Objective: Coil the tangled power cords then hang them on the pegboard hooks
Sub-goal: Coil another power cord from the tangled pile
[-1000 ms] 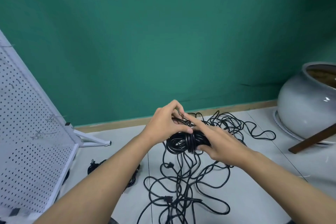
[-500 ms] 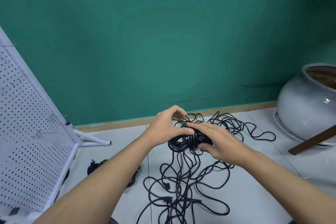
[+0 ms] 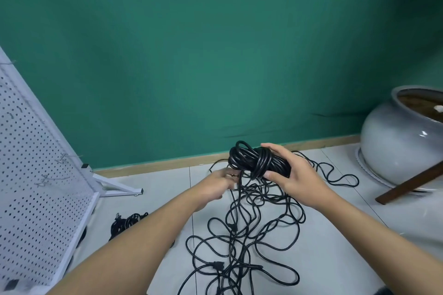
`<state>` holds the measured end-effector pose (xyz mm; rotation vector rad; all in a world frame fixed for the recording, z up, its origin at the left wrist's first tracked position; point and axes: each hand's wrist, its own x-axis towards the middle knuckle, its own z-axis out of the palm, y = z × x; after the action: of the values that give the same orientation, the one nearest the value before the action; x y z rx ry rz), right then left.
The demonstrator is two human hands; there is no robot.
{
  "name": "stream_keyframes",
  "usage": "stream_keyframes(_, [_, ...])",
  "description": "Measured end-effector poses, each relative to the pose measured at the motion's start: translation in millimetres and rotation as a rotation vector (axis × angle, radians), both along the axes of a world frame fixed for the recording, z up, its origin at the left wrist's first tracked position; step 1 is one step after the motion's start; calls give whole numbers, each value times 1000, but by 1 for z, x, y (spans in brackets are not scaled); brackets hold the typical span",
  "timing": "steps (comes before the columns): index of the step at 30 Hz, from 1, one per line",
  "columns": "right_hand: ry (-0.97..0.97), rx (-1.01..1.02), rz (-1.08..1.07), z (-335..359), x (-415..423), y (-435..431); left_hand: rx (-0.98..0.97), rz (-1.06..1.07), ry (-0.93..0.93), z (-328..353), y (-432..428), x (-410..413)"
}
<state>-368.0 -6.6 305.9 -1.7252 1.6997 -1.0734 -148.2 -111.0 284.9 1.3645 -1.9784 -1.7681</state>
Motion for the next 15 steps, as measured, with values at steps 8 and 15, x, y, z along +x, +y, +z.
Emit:
stream_keyframes(8, [-40,-36,-155,6,4,1,-273,-75,-15,-11,9,-13])
stream_keyframes(15, [202,103,-409,1,2,-8,-516,-272,-265,24,26,-30])
